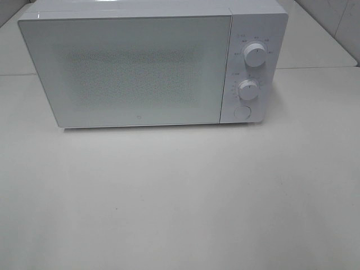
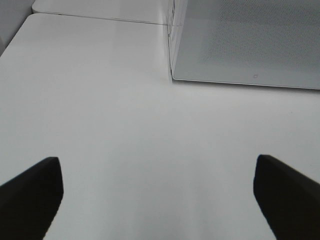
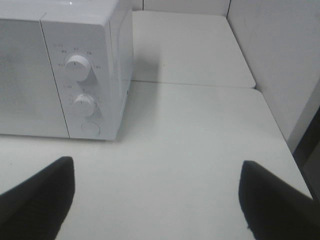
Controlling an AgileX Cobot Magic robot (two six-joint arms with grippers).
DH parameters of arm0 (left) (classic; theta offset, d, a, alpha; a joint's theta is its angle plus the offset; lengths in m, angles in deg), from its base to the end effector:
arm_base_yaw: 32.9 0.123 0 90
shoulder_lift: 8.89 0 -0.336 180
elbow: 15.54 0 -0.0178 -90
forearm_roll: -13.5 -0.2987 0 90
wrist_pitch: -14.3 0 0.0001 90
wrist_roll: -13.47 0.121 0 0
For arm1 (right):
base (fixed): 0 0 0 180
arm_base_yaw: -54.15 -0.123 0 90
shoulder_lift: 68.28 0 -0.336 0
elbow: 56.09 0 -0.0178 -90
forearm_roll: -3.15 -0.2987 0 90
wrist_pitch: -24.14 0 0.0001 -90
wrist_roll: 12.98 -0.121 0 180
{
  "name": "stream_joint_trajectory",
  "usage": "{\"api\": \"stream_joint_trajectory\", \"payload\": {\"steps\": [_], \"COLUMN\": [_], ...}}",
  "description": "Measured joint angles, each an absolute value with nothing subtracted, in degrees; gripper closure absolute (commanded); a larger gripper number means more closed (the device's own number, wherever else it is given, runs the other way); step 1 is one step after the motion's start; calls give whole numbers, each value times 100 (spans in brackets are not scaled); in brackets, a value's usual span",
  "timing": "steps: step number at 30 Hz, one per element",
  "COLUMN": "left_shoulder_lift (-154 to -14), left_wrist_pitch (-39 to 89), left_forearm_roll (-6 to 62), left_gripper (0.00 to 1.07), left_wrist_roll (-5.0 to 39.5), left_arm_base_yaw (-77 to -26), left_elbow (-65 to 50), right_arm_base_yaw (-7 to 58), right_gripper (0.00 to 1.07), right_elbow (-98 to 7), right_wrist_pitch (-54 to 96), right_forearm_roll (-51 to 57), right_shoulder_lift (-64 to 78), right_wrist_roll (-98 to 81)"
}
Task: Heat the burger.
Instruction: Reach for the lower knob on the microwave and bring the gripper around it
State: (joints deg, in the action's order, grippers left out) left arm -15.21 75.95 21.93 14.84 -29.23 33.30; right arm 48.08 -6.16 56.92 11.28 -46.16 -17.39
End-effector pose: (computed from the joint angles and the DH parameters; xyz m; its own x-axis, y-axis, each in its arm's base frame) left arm 0.0093 -0.0151 0.2915 -0.4480 -0.0748 -0.8909 0.0310 0.9946 -0.0991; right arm 0.0847 -0.0003 0.3281 -0.2485 -0.0691 -0.9662 -0.0424 0.9973 -0.0604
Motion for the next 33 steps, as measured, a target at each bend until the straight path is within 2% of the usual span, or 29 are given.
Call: {"api": "stream_joint_trajectory", "payload": {"steps": [3, 18, 23, 33], "left_shoulder_lift": [-1521, -1521, -1521, -1521], "left_wrist_pitch": [7595, 7595, 7595, 7595], "left_forearm_roll": [2193, 2193, 2193, 2193], "left_gripper": [11, 11, 11, 11], "left_wrist_roll": [1484, 1484, 1484, 1484], "left_arm_base_yaw": [-2923, -2923, -2923, -2923], "left_elbow": [3330, 3330, 3330, 3330], "right_arm_base_yaw": [4808, 4808, 4808, 4808], "right_gripper": [31, 31, 31, 31], "right_elbow": [-616, -611, -611, -611], "right_wrist_pitch": [5096, 3354, 2088, 644], "right_forearm_roll": [1128, 1128, 1128, 1071], "right_shoulder_lift": [-4289, -2530, -1493, -181], "right_wrist_roll": [-1734, -1716, -1699, -1407]}}
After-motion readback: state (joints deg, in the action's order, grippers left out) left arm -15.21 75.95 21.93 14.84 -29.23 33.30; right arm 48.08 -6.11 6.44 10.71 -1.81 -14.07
